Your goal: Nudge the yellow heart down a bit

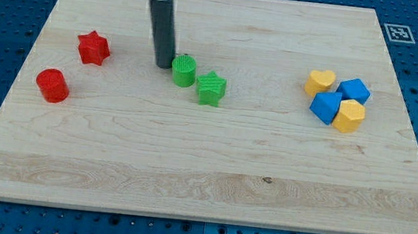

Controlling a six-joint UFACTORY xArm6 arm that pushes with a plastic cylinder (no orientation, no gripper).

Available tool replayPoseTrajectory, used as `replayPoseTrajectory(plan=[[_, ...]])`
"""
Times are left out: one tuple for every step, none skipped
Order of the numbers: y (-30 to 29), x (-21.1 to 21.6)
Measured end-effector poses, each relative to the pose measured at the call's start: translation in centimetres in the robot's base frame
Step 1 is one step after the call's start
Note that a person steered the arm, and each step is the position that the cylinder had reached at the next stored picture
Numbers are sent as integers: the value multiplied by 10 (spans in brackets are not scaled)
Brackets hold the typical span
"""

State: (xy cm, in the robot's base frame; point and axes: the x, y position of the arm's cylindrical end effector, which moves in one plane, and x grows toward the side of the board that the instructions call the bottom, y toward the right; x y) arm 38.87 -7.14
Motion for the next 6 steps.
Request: replayPoseTrajectory(plan=[[3,0],[10,-8],[98,-26],[216,-9],[250,-5],[254,-5]])
